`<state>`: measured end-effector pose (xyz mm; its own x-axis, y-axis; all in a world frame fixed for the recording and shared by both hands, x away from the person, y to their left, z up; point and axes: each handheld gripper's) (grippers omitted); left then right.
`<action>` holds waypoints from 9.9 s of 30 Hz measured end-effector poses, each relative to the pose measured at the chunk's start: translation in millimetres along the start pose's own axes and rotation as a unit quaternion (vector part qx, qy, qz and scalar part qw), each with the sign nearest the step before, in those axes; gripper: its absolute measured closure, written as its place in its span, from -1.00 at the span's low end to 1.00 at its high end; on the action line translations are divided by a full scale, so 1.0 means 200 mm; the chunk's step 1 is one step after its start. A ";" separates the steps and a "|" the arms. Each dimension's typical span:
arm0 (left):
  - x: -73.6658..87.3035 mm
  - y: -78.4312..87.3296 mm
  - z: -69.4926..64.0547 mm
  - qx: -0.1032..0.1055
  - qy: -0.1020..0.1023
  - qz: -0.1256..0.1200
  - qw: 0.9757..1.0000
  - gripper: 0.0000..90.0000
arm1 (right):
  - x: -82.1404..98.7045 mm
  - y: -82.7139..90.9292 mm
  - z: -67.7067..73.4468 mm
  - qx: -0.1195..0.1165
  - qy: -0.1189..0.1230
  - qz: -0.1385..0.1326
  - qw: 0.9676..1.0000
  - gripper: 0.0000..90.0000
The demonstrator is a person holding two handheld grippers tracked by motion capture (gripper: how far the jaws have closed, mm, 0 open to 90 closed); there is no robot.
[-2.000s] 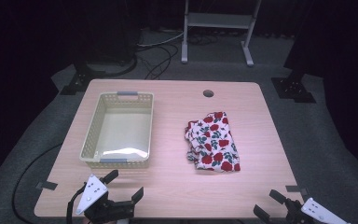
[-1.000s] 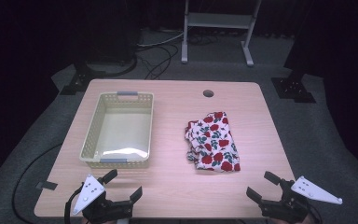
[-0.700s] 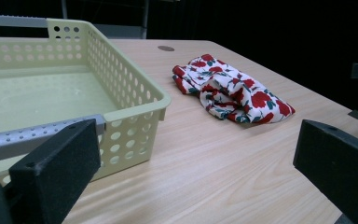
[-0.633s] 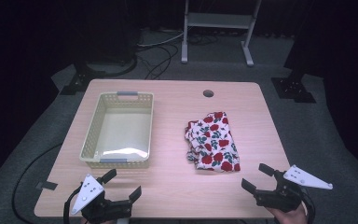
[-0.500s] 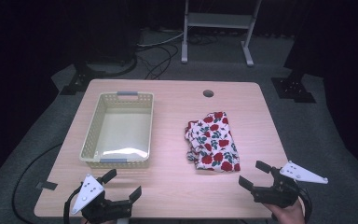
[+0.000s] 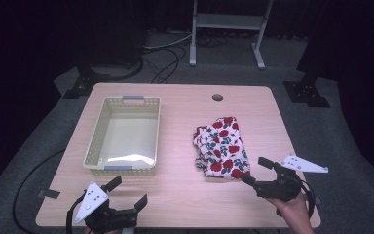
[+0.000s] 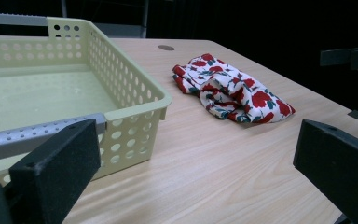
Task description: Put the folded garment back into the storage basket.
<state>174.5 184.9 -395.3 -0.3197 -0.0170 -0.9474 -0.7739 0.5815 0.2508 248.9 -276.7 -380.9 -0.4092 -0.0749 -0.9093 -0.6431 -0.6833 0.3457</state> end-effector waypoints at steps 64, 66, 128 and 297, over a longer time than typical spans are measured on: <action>0.00 -0.01 0.01 0.002 0.002 0.006 1.000 -1.00 | -0.31 -0.42 -0.12 -0.029 -0.002 0.067 0.997 -0.89; 0.00 -0.01 0.01 0.002 0.001 0.006 1.000 -1.00 | -0.31 -0.43 -0.12 -0.028 -0.003 0.071 0.997 -0.89; 0.01 -0.01 0.00 0.005 0.000 0.007 1.000 -1.00 | -0.18 -0.84 -0.25 0.072 0.066 0.310 0.946 -0.12; 0.00 0.00 0.00 0.008 0.005 -0.003 1.000 -1.00 | -0.53 -0.59 -0.08 -0.083 -0.173 0.050 0.980 0.82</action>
<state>174.1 185.0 -394.7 -0.3211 -0.0290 -0.9466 -0.7673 0.5939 0.2421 378.7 -199.9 -328.9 -0.6783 0.0840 -0.7300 -0.4862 -0.7962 0.3601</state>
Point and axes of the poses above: each handheld gripper's, and its own axes: y roughly backward along the jaws, x roughly out of its underside, z roughly to its left, and after that the axes turned 2 degrees about y, right-handed
